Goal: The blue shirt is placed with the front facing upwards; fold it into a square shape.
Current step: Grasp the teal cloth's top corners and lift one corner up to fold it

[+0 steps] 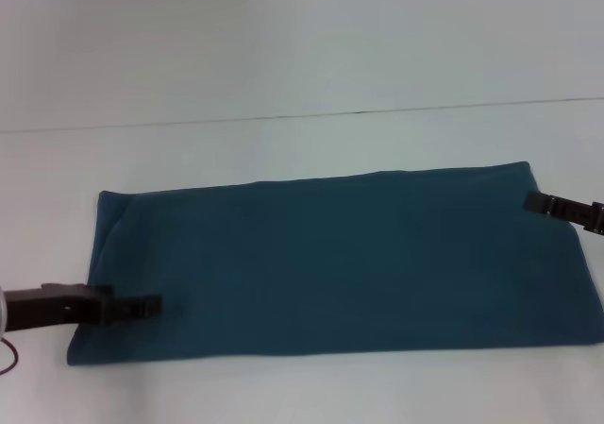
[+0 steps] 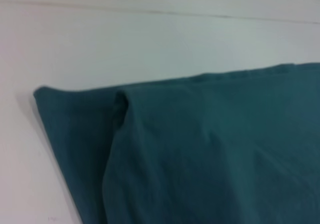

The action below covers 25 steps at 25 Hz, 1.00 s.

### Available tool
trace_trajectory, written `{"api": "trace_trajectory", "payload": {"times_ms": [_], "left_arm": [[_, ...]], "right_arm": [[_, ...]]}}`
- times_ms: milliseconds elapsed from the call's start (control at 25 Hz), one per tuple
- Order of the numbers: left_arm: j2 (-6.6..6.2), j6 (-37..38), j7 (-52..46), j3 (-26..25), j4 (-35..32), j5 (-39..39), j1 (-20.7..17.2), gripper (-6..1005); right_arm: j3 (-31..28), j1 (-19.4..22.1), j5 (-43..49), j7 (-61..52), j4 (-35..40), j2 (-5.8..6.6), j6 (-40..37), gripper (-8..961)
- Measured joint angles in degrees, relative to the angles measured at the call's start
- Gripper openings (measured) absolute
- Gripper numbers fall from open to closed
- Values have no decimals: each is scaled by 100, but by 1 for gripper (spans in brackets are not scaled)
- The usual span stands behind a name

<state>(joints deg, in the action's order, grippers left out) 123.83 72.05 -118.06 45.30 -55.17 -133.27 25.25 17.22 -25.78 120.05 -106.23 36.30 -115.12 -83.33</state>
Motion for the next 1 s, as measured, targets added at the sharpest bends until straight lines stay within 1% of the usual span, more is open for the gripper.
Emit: {"api": "trace_trajectory", "payload": {"times_ms": [80,200,360,480,640,840,1000], "left_arm": [[-3,131,-14,-55,-128,-1,-18,909],[-8,646,-25,-346,-424,7,-40,910],[-30,1233,-124,-632,-635,-11,-43,910],[-116,1750,-313,-897,-711,-73,-45,910],[-186,2277,-554,-1313,-813,-228,-46,909],[-264,2658,-1047,-1687,-869,-493,-45,910],[-274,2726,-1321,-1752,-811,-688,-47,910]], "right_arm": [[0,-5,0,-1,0,4,0,545],[0,-20,0,-2,0,7,0,545],[0,-33,0,-1,0,18,1,545],[0,-33,0,1,0,23,-7,545],[0,-33,0,10,0,15,-11,545],[0,-39,0,3,0,27,-15,545],[13,-76,-3,-12,0,40,-29,545]]}}
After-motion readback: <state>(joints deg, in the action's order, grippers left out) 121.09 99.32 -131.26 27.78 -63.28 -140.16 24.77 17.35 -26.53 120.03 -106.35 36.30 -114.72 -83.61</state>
